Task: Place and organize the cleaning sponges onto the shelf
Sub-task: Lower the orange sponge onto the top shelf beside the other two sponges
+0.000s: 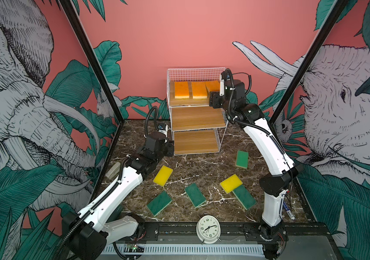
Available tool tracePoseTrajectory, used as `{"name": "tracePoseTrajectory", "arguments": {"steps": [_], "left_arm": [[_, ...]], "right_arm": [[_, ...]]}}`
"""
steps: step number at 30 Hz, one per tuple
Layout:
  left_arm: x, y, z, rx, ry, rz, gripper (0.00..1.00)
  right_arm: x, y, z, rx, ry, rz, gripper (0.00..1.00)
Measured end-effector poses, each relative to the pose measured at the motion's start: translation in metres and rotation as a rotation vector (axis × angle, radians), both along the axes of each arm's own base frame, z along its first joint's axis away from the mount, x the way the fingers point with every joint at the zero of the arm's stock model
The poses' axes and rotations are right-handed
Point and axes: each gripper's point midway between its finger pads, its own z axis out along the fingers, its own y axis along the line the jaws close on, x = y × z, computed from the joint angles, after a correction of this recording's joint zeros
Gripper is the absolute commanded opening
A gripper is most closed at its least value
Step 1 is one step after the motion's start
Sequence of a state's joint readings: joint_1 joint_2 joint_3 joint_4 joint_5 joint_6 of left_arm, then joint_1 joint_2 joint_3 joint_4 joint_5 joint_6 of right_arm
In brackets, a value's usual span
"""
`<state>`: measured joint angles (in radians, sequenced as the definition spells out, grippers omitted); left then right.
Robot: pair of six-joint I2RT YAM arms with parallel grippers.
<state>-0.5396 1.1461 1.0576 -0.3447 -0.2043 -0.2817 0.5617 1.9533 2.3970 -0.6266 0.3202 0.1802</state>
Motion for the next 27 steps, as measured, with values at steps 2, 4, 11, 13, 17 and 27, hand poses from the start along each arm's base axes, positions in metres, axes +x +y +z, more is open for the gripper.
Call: {"name": "tracePoseTrajectory", "arguments": {"steps": [2, 4, 11, 13, 17, 27], "left_arm": [[0.0, 0.0, 0.0, -0.004, 0.002, 0.0, 0.5], [0.0, 0.0, 0.0, -0.006, 0.003, 0.001, 0.5], [0.0, 0.0, 0.0, -0.009, 0.004, 0.003, 0.5], [0.0, 0.0, 0.0, -0.01, 0.004, 0.004, 0.5], [-0.002, 0.001, -0.004, -0.008, 0.012, 0.005, 0.49], [-0.004, 0.002, -0.001, -0.02, 0.005, 0.009, 0.49]], "right_arm": [[0.0, 0.0, -0.001, -0.002, 0.003, 0.0, 0.81], [0.0, 0.0, -0.002, -0.004, 0.007, -0.001, 0.81], [0.001, -0.001, -0.006, -0.011, 0.019, -0.001, 0.79], [0.001, 0.0, -0.007, -0.011, 0.02, 0.002, 0.78], [0.003, 0.0, -0.005, -0.011, 0.017, 0.008, 0.78], [0.011, 0.002, -0.007, 0.001, 0.023, 0.031, 0.78]]}}
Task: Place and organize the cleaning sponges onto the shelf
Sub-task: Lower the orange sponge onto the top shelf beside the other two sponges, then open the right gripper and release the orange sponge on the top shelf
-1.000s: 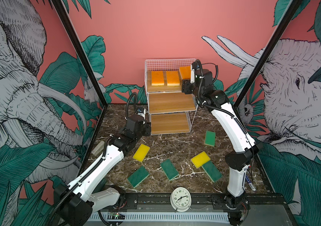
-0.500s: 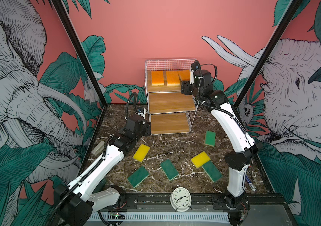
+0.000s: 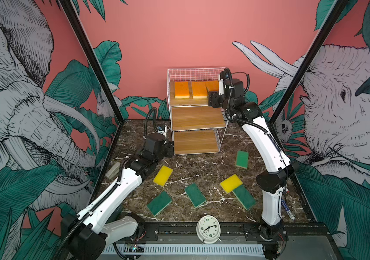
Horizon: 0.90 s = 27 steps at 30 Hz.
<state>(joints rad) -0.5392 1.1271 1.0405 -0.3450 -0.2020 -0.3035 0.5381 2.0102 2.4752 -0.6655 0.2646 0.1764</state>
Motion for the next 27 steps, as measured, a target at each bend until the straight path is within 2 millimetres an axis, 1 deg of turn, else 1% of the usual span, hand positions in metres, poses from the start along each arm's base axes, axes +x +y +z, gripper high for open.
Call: {"name": "tracePoseTrajectory", "arguments": {"steps": [6, 9, 18, 27], "left_arm": [[0.0, 0.0003, -0.0004, -0.002, 0.002, 0.002, 0.49], [0.0004, 0.0012, -0.0007, -0.006, 0.003, 0.007, 0.49], [0.0003, 0.0011, -0.001, -0.011, 0.006, 0.01, 0.49], [-0.0002, 0.0008, -0.0029, -0.011, 0.011, 0.007, 0.49]], "right_arm": [[0.0013, -0.0016, -0.0007, 0.003, 0.004, 0.009, 0.68], [0.0017, -0.0024, -0.0007, 0.0, 0.004, 0.009, 0.65], [0.0026, -0.0031, -0.0012, 0.002, 0.003, 0.011, 0.62], [0.0004, -0.0052, -0.0007, 0.011, -0.001, 0.004, 0.61]]}}
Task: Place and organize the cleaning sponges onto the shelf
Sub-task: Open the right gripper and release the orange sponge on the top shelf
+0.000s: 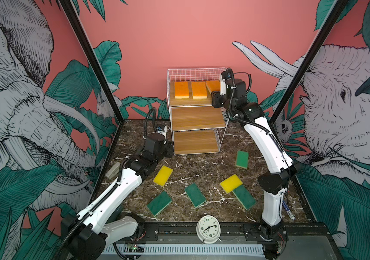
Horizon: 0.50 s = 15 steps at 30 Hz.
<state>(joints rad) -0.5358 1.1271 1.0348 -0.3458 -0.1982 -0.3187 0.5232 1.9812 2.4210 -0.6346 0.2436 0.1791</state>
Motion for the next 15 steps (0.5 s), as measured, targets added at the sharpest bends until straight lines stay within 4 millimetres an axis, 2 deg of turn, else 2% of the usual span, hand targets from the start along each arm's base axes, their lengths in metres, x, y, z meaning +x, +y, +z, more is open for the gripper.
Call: {"name": "tracePoseTrajectory", "arguments": {"steps": [15], "left_arm": [[-0.0016, -0.0005, -0.0017, -0.001, 0.007, -0.006, 0.5]], "right_arm": [[-0.0055, -0.003, -0.0002, 0.008, 0.007, -0.049, 0.62]]}}
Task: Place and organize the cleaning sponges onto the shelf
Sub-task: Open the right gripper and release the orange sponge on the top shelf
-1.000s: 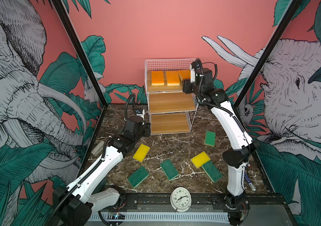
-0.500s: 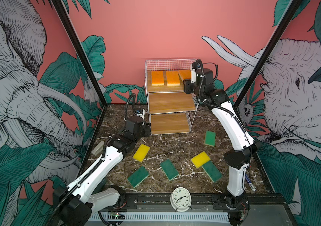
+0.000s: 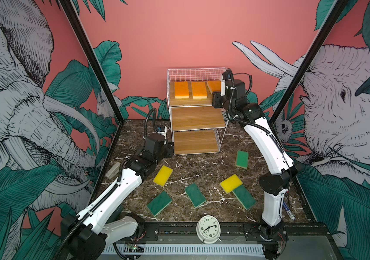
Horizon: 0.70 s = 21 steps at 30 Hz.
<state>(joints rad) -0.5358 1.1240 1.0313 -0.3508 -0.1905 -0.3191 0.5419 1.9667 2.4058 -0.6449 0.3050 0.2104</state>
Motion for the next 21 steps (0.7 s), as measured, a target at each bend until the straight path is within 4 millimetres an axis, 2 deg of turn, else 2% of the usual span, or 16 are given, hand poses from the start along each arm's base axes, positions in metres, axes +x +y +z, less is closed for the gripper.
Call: {"name": "tracePoseTrajectory", "arguments": {"steps": [5, 10, 21], "left_arm": [[-0.0004, 0.0002, -0.0003, -0.001, 0.002, 0.001, 0.5], [-0.0005, 0.0005, -0.0007, 0.0, 0.004, 0.002, 0.5], [-0.0046, 0.0035, 0.0002, 0.005, 0.008, 0.005, 0.5]], "right_arm": [[-0.0017, -0.003, 0.0009, 0.011, 0.016, -0.029, 0.63], [-0.0014, -0.0003, -0.0007, 0.02, 0.025, -0.037, 0.71], [-0.0013, 0.0038, -0.0006, 0.03, 0.027, -0.028, 0.78]]}}
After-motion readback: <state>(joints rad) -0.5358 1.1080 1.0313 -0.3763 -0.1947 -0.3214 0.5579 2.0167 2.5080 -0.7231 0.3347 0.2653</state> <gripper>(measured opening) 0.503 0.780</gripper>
